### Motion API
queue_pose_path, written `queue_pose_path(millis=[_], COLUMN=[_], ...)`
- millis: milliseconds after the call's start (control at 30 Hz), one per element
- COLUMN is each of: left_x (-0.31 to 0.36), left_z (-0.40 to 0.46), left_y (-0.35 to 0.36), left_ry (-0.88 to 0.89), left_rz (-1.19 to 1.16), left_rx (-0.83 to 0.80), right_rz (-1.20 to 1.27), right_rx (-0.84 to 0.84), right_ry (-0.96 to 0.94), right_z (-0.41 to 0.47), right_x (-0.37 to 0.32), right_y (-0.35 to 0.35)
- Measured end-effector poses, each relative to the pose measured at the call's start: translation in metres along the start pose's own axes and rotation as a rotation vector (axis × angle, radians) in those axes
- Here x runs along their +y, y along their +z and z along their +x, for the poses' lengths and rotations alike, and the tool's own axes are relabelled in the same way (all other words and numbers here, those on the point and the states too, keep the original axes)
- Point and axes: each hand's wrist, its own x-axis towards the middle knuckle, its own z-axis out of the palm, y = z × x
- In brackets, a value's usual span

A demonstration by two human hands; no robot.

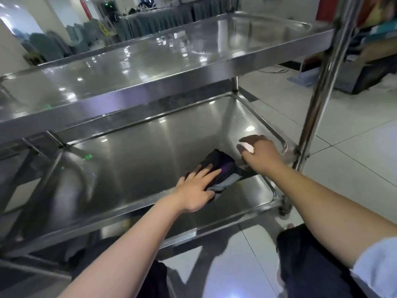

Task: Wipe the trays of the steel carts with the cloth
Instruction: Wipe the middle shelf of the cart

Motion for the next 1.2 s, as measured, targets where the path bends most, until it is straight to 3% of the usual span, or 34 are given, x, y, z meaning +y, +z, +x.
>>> queue_pose_path(millis=[200,300,400,500,700,900,1067,1200], left_x=[-0.042,-0.067,-0.097,-0.124,-0.145,-0.142,-0.141,-0.139], left_z=[-0.058,-0.085,-0.111,-0.125,-0.125,-0.118,-0.104,-0.097], left_y=[0.017,0.014,0.014,0.023,0.03,0.033,0.029,0.031], left_ry=[-0.085,-0.174,-0.326,-0.446,-0.334,-0.318,-0.317,-0.334], left_rz=[0.036,-0.036,0.019,0.025,0.012,0.072,0.102,0.08], left_rx=[0.175,0.172,0.209,0.291,0.29,0.338,0.357,0.382], right_rz=[-0.174,-0.5,-0.599,-0.588,-0.245,-0.29,-0.268,-0.106], right_rx=[-0.327,-0.309,-0.22,-0.227,-0.404,-0.394,-0.275,-0.13], right_ry=[-0.367,-0.361,-0.349,-0.387,-0.352,-0.307,-0.179,-0.146], right_z=[-0.086,-0.107,-0.104,-0.089,-0.057,-0.042,-0.053,-0.115], right_x=[-0.076,-0.09,-0.1,-0.11,-0.105,-0.099,-0.112,-0.113], right_y=[0.049,0.069,0.071,0.07,0.061,0.063,0.062,0.054])
